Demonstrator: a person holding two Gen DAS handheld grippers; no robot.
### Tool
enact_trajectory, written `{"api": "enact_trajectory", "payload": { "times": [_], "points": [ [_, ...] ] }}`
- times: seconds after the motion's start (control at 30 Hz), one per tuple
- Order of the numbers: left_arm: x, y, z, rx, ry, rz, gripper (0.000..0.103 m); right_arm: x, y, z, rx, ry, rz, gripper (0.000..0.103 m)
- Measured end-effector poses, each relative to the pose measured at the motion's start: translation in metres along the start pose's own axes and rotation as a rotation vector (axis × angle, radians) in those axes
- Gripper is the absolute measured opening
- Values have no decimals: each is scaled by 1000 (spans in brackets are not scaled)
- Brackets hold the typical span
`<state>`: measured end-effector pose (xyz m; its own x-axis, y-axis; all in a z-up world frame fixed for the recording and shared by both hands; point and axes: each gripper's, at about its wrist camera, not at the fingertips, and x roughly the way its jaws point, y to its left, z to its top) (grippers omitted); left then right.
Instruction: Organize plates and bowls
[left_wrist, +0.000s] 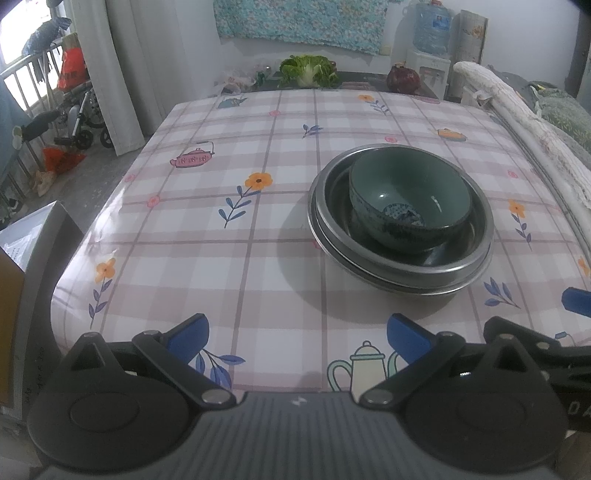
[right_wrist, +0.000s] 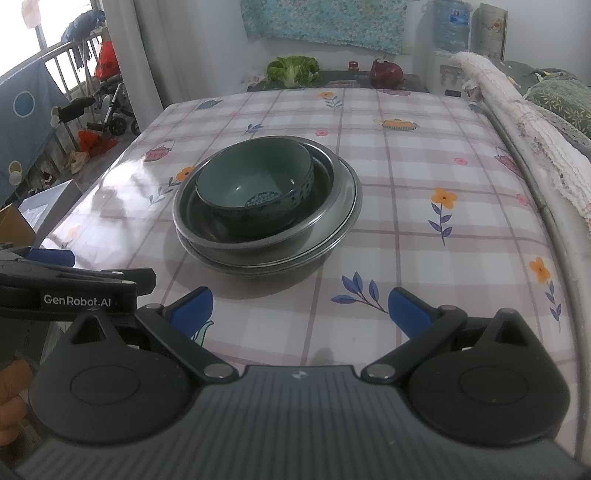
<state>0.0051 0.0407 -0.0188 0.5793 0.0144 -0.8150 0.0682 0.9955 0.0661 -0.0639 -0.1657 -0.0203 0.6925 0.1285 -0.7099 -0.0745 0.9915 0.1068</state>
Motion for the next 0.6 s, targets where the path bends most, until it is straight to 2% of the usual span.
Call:
{"api": "enact_trajectory", "payload": {
  "times": [0.6],
  "points": [
    [-2, -2, -1, 4, 5, -13, 103, 0, 0, 0, 0, 1, -1, 102]
  ]
}}
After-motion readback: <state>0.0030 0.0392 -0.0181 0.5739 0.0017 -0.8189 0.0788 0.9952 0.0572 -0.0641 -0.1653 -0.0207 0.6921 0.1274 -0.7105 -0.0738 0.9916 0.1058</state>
